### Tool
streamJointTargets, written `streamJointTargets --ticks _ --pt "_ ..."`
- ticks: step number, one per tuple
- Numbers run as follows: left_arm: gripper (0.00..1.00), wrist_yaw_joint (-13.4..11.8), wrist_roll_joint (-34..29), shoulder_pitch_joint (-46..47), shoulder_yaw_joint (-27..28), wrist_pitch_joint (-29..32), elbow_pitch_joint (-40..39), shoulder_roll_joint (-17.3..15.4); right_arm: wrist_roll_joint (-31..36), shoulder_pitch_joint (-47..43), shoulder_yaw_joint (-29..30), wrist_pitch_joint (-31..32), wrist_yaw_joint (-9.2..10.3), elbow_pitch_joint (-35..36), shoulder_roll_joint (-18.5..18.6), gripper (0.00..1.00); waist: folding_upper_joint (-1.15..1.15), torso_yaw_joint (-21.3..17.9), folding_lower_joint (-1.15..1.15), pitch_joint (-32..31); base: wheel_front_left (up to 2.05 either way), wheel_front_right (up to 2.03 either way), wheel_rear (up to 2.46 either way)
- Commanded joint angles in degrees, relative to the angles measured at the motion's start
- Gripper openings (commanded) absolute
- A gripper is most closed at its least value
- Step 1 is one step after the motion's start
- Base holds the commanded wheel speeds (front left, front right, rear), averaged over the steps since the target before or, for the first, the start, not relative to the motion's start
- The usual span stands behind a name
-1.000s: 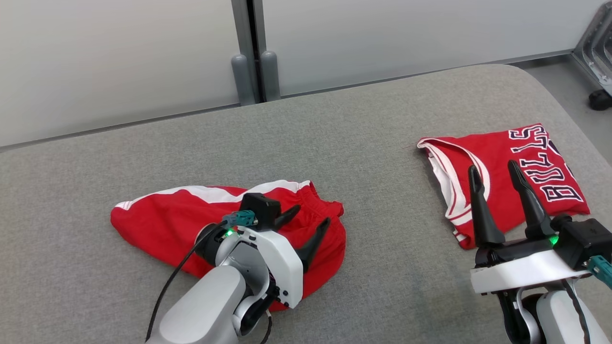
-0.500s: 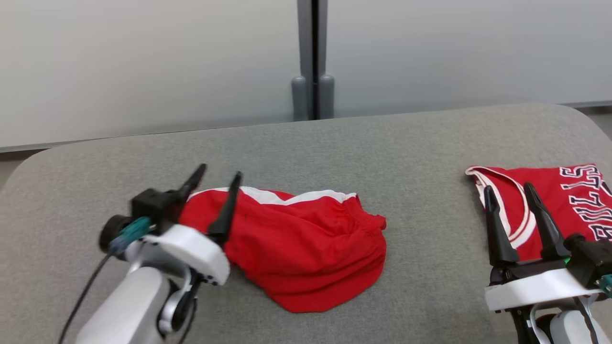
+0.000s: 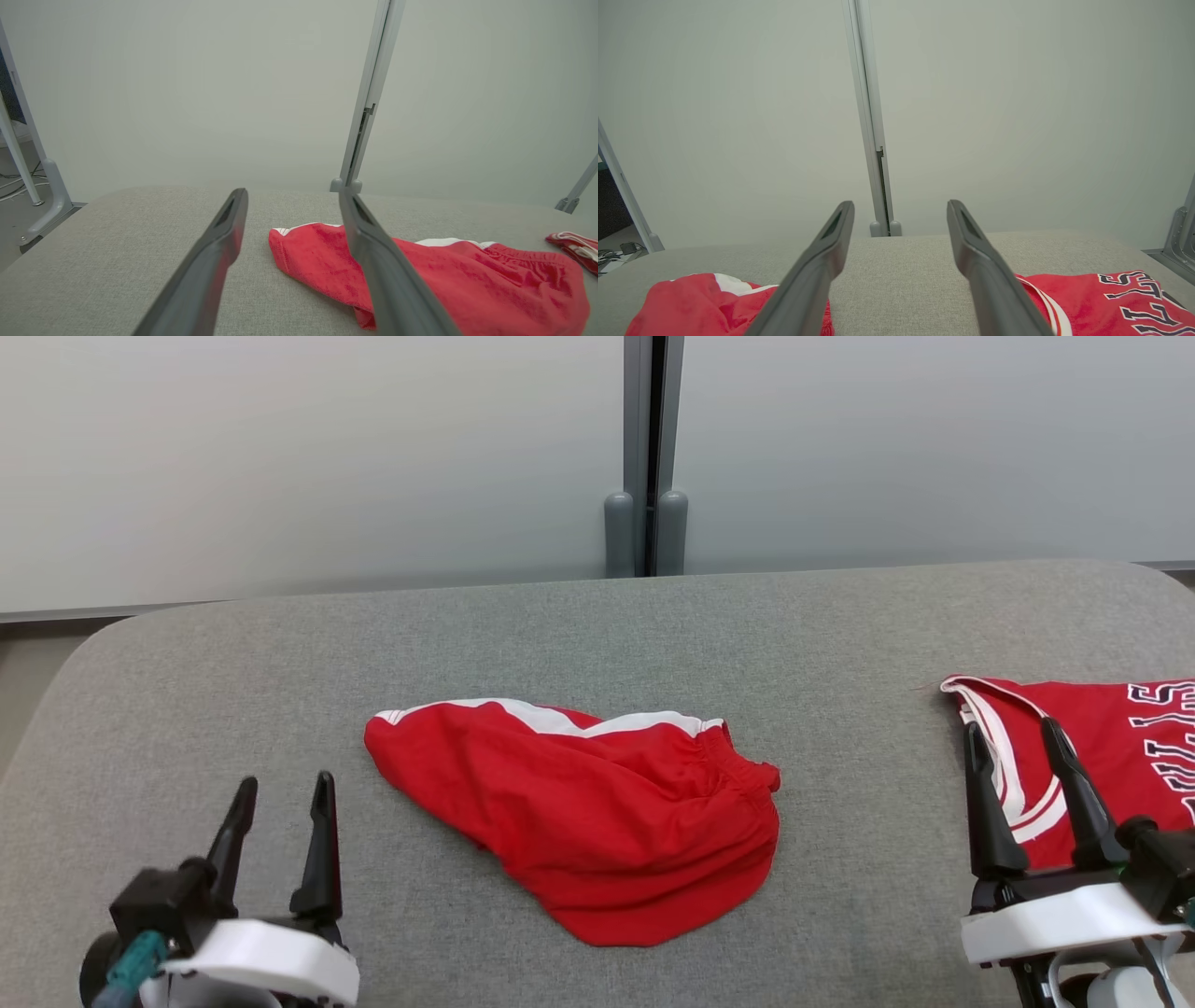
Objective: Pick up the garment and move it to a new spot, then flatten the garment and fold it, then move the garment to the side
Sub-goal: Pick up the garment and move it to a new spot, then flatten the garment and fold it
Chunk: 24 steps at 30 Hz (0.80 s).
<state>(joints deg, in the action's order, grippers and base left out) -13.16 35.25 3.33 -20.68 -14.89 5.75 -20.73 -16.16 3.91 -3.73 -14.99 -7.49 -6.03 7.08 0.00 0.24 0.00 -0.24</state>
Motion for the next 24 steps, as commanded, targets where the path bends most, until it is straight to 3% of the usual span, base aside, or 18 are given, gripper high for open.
streamJointTargets --ticks 1,10,24 --pt "1.00 -0.18 -0.94 -1.28 0.75 -0.33 -1.05 0.50 -0.27 -0.71 0.41 -0.27 -0.02 0.22 0.06 1.00 0.00 -0.01 0.00 0.24 0.00 0.00 0.00" --pt "1.00 2.89 -5.58 -3.56 3.36 -0.34 -3.09 5.12 -0.11 0.23 0.27 -0.27 -0.02 0.12 0.53 1.00 0.00 0.44 0.00 1.71 0.00 0.00 0.00" --pt "1.00 6.07 -8.24 -3.97 5.74 -0.28 -0.88 7.78 -0.32 0.32 -0.58 -0.27 -0.02 -0.61 0.71 1.00 0.00 0.46 0.00 0.95 0.00 0.00 0.00"
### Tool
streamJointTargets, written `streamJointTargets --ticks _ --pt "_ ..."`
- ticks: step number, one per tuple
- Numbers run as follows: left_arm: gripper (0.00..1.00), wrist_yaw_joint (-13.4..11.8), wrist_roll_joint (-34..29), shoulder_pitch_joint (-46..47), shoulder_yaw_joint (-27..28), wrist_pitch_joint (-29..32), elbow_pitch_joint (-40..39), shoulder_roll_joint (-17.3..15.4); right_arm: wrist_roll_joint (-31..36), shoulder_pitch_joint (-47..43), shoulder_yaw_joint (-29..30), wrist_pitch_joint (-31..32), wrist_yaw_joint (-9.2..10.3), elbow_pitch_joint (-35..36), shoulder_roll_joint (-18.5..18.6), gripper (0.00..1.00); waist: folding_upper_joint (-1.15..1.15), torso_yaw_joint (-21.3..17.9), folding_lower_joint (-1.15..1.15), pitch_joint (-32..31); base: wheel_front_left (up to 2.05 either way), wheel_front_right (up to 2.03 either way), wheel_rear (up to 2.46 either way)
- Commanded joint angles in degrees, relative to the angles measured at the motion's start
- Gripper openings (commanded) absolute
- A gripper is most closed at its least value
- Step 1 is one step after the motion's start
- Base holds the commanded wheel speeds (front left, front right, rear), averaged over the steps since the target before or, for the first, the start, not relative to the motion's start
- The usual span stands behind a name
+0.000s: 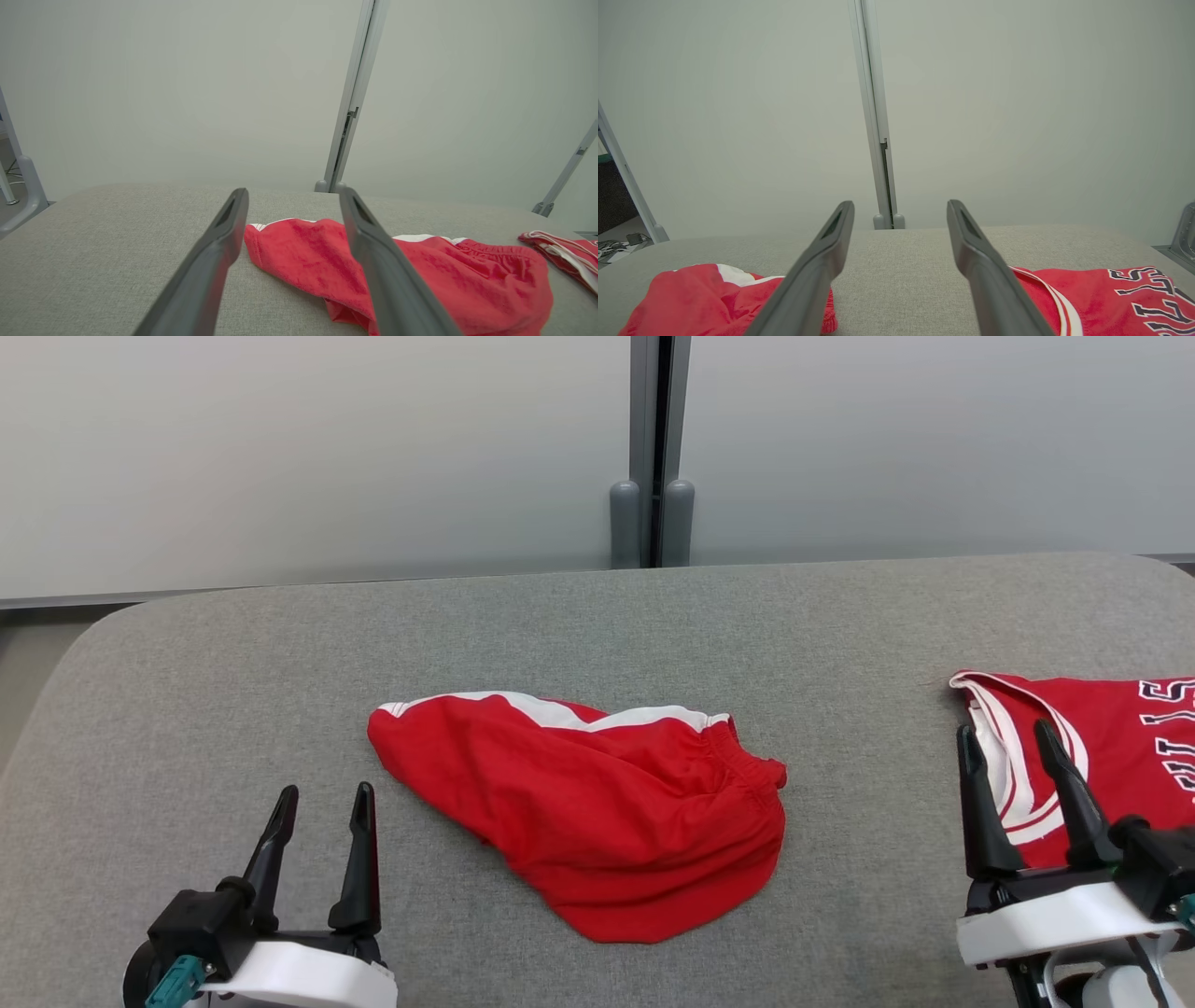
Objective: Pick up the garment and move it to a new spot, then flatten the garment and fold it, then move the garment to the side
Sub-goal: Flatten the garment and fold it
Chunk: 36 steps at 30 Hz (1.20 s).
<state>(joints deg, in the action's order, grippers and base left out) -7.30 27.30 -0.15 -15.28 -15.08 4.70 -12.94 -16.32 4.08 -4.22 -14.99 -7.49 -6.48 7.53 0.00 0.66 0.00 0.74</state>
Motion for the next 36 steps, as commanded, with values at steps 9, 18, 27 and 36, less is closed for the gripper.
streamJointTargets --ticks 9,18,27,36 --pt "1.00 1.53 -0.76 0.45 0.29 -0.09 1.65 1.29 -6.80 3.90 -6.45 2.14 -0.02 -3.50 1.49 1.00 0.00 2.02 0.00 0.12 0.00 0.00 0.00" --pt "1.00 2.23 -0.97 2.18 -0.06 -0.09 2.89 2.26 -15.12 14.82 -9.96 19.85 -0.02 -12.63 3.56 1.00 0.00 6.76 0.00 1.71 0.00 0.00 0.00" --pt "1.00 3.48 -1.33 3.56 0.19 -0.09 4.59 4.06 -21.19 22.66 -8.60 40.66 -0.02 -22.49 3.90 1.00 0.00 12.07 0.00 3.83 0.00 0.00 0.00" --pt "1.00 4.48 -2.20 4.45 0.84 -0.10 5.75 5.33 -22.54 26.81 -5.25 50.43 -0.02 -27.74 2.56 1.00 0.00 14.53 0.00 4.69 0.00 0.00 0.00"
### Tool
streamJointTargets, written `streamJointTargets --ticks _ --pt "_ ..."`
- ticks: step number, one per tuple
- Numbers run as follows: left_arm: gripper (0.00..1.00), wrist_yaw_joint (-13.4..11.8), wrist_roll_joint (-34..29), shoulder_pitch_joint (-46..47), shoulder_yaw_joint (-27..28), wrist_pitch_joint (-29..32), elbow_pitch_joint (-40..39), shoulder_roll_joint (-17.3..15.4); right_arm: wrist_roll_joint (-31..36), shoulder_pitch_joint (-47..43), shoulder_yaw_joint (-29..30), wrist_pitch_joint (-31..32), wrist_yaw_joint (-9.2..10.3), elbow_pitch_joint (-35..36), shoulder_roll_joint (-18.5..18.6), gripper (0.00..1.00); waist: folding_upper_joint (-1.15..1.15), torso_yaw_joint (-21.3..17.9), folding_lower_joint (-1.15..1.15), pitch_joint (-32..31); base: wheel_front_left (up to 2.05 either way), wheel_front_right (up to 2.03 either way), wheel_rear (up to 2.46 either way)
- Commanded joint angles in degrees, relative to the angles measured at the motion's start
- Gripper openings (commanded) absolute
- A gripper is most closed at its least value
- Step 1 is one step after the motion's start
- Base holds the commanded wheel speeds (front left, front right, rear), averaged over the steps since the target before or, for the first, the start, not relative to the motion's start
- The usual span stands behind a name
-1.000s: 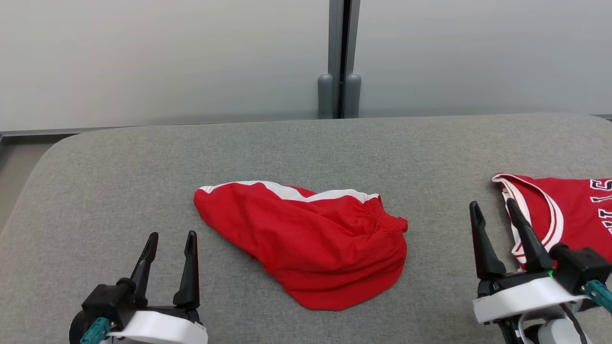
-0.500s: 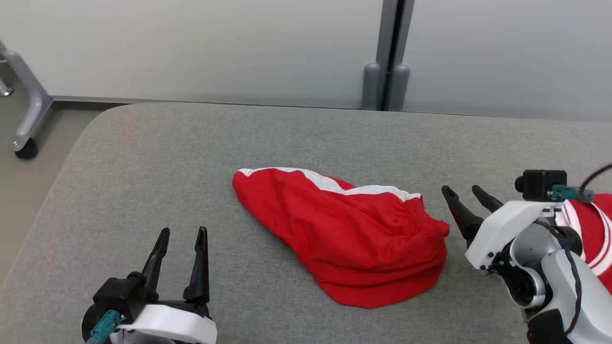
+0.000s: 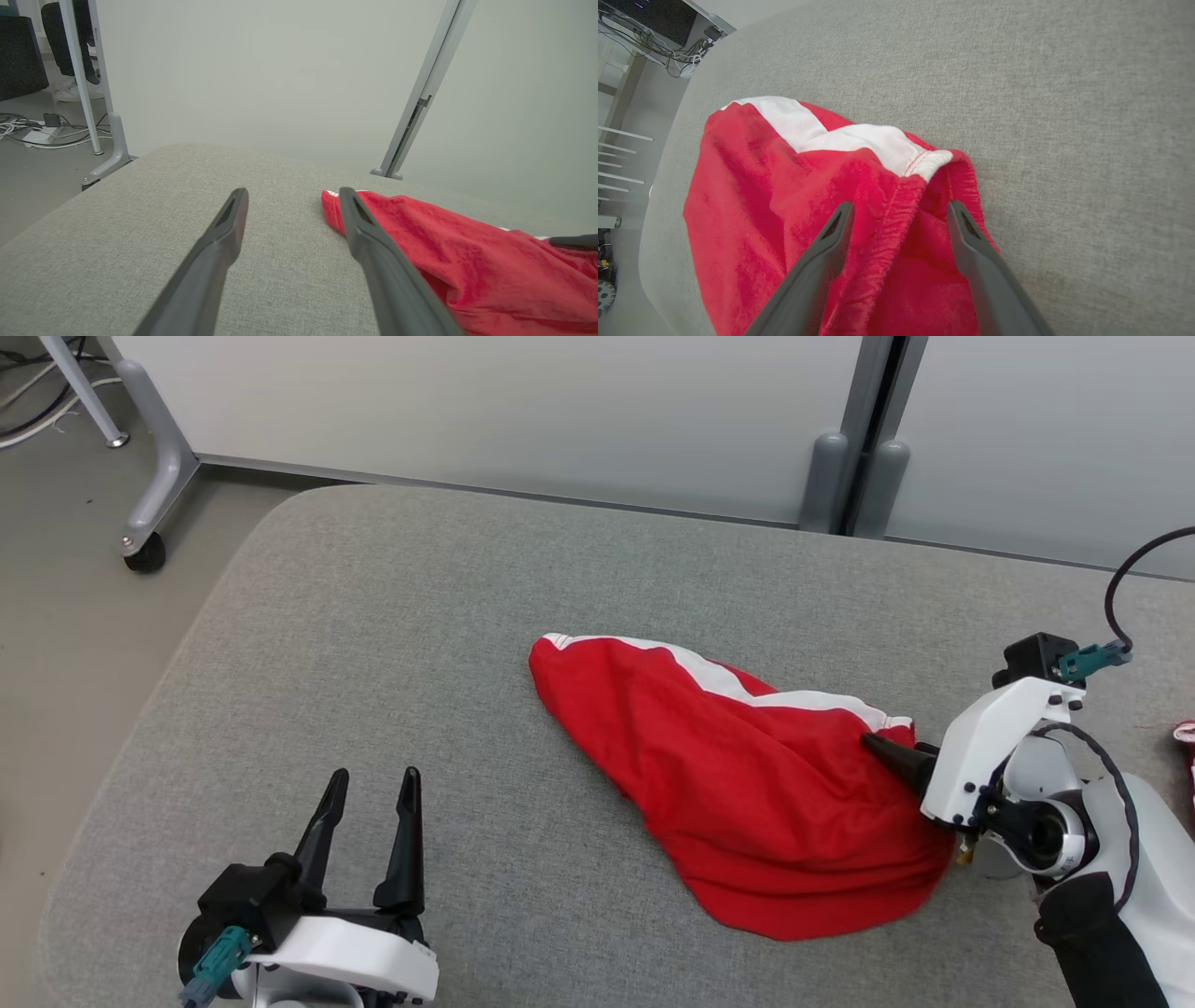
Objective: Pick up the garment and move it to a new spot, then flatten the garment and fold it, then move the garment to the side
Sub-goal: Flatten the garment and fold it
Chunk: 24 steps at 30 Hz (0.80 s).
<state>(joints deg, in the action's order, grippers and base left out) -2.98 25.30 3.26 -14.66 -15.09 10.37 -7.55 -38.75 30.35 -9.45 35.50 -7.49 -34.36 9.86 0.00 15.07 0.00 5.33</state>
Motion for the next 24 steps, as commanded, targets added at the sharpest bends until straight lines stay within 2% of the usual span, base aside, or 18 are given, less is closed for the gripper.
streamJointTargets --ticks 1,3,4,5,6,7,11,16,21,24 --pt "1.00 0.31 -0.26 1.10 0.26 -0.09 0.19 0.07 0.13 0.96 0.45 0.46 -0.02 -0.41 0.00 1.00 0.00 0.33 0.00 0.20 0.00 0.00 0.00" --pt "1.00 0.58 -0.52 1.18 0.45 -0.09 0.37 0.22 0.82 1.54 1.01 0.69 -0.02 -0.99 -0.27 1.00 0.00 0.67 0.00 0.43 0.00 0.00 0.00" --pt "1.00 0.63 -0.58 1.26 0.58 -0.08 0.49 0.29 1.10 1.76 1.11 0.42 -0.02 -0.95 -0.46 0.65 0.00 0.77 0.00 0.55 0.00 0.00 0.00" --pt "1.00 0.75 -0.65 1.40 0.68 -0.09 0.53 0.40 1.04 2.00 1.25 -0.16 -0.02 -0.65 -0.77 0.43 0.00 0.83 0.00 0.69 0.00 0.00 0.00" --pt "1.00 0.81 -0.73 1.52 0.81 -0.08 0.58 0.49 0.94 2.14 1.36 -0.84 -0.03 -0.33 -1.01 0.43 0.00 0.84 0.00 0.79 0.00 0.00 0.00" --pt "1.00 0.84 -0.92 1.53 0.92 -0.09 0.73 0.56 0.87 2.12 1.39 -1.27 -0.02 -0.28 -1.13 0.02 0.00 0.80 0.00 0.84 0.00 0.00 0.00" --pt "1.00 1.21 -1.23 1.33 1.31 -0.09 1.61 0.67 0.25 1.44 0.69 -2.61 -0.02 0.51 -1.41 0.00 0.00 -0.02 0.00 0.47 0.00 0.00 0.00" --pt "1.00 1.45 -1.66 1.29 1.47 -0.09 2.19 0.46 -3.00 -0.79 -1.00 -7.36 -0.02 5.04 -1.23 0.00 0.00 -1.89 0.00 -0.89 0.00 0.00 0.00" --pt "1.00 1.54 -1.59 0.14 1.79 -0.06 2.59 -0.33 -9.26 -5.92 -4.42 -9.58 -0.02 13.44 0.44 0.00 0.00 -5.17 0.00 -2.78 0.00 0.00 0.00" --pt "1.00 1.18 -1.41 -0.42 2.04 0.11 2.38 -0.76 -13.23 -9.77 -6.24 -9.24 -0.03 19.41 2.69 0.00 0.00 -7.56 0.00 -3.37 0.00 0.00 0.00"
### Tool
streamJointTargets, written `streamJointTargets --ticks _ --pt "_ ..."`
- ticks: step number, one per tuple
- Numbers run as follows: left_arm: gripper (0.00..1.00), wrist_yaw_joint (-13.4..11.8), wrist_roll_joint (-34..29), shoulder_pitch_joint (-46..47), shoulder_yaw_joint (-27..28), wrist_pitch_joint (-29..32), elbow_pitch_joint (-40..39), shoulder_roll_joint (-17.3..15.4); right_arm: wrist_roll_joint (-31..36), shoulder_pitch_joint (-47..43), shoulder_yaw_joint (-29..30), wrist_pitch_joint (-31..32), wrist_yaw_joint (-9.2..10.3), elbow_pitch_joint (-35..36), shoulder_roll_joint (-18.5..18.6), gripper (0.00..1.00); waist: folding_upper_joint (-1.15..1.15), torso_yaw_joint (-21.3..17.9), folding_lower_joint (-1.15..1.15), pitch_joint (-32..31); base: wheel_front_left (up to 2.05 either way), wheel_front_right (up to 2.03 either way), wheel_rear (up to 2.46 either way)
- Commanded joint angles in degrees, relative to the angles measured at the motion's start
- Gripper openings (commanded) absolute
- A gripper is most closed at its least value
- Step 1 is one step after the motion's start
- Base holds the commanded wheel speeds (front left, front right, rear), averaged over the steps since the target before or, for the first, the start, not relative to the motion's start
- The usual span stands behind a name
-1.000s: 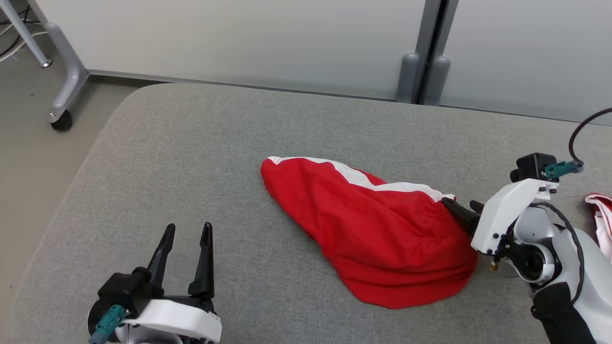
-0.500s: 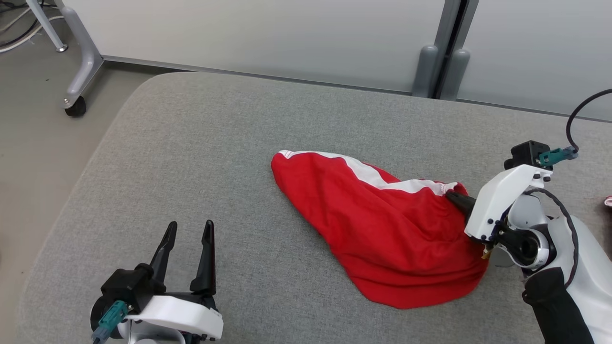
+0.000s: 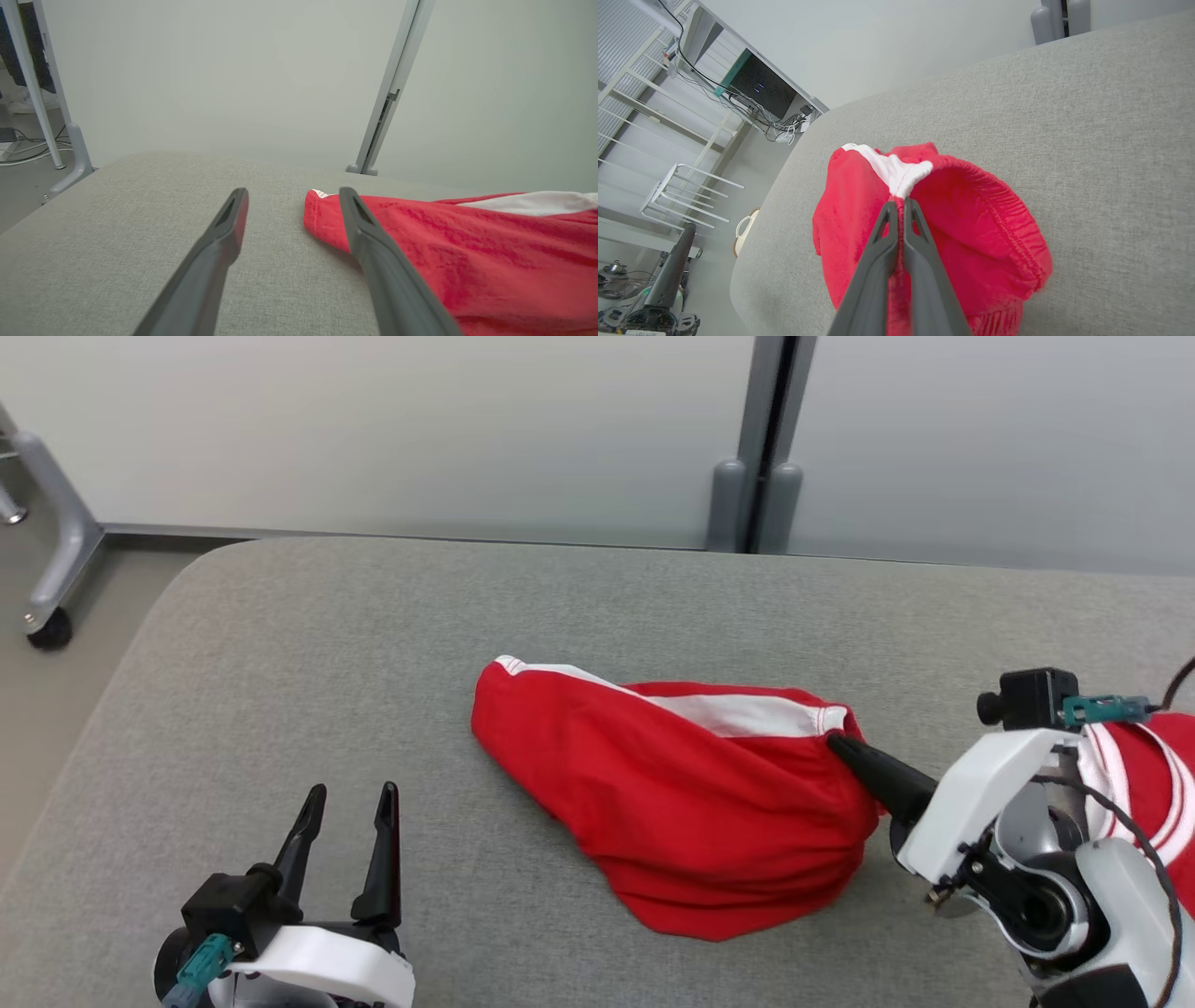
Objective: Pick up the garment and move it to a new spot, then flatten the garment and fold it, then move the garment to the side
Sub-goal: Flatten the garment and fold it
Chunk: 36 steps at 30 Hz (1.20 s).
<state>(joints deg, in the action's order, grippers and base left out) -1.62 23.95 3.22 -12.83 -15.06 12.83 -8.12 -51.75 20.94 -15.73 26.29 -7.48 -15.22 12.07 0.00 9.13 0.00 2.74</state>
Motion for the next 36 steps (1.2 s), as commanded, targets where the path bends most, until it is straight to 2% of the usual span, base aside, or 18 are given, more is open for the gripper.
streamJointTargets --ticks 1,2,4,9,16,22,23,24,25,31,36 --pt "1.00 -0.20 0.01 -0.39 0.20 0.19 -0.17 -0.34 -1.62 -1.76 -0.54 0.21 -0.04 2.30 1.28 0.00 0.00 -2.40 0.00 -0.87 0.00 0.00 0.00" --pt "1.00 -0.26 0.14 -0.43 0.26 0.29 -0.41 -0.63 -4.20 -4.82 -1.78 0.86 -0.04 6.41 3.07 0.00 0.00 -3.81 0.00 -0.86 0.00 0.00 0.00" --pt "1.00 -0.36 0.21 -0.55 0.18 0.54 -0.58 -0.76 -6.48 -7.67 -2.79 1.24 -0.04 10.24 5.00 0.00 0.00 -4.97 0.00 -0.70 0.00 0.00 0.00" --pt "1.00 -0.64 0.41 -0.59 0.31 0.83 -1.02 -1.27 -11.04 -15.36 -4.26 2.73 -0.04 15.26 9.82 0.00 0.00 -7.00 0.00 -0.24 0.00 0.00 0.00" --pt "1.00 -0.83 0.70 -0.40 0.38 1.37 -1.55 -2.01 -11.92 -20.64 -1.71 0.22 -0.04 12.11 12.55 0.00 0.00 -8.26 0.00 -0.12 0.00 0.00 0.00" --pt "1.00 -1.03 0.69 -0.25 0.18 1.79 -1.74 -2.34 -11.07 -19.36 -0.15 -3.03 -0.04 7.49 11.58 0.00 0.00 -8.40 0.00 -0.15 0.00 0.00 0.00" --pt "1.00 -1.07 0.69 -0.27 0.10 1.81 -1.76 -2.38 -11.36 -19.18 -0.25 -3.24 -0.04 6.78 11.28 0.14 0.00 -8.34 0.00 -0.20 0.00 0.00 0.00" --pt "1.00 -1.13 0.73 -0.32 0.07 1.91 -1.78 -2.44 -11.44 -19.04 -0.45 -3.42 -0.04 6.21 11.08 0.35 0.00 -8.26 0.00 -0.27 0.00 0.00 0.00" --pt "1.00 -1.20 0.79 -0.37 0.02 1.97 -1.80 -2.50 -11.47 -18.86 -0.33 -4.07 -0.04 5.66 10.81 1.00 0.00 -8.17 0.00 -0.34 0.00 0.00 0.00" --pt "1.00 -1.43 1.03 -0.80 -0.06 2.24 -2.28 -2.78 -11.48 -18.11 0.91 -9.10 -0.04 6.46 9.93 1.00 0.00 -7.70 0.00 -0.93 0.00 0.00 0.00" --pt "1.00 -1.62 1.04 -0.58 -0.27 2.87 -3.02 -3.25 -8.72 -18.65 2.39 -14.55 -0.04 8.03 10.23 1.00 0.00 -7.91 0.00 -1.40 0.00 0.00 0.00"
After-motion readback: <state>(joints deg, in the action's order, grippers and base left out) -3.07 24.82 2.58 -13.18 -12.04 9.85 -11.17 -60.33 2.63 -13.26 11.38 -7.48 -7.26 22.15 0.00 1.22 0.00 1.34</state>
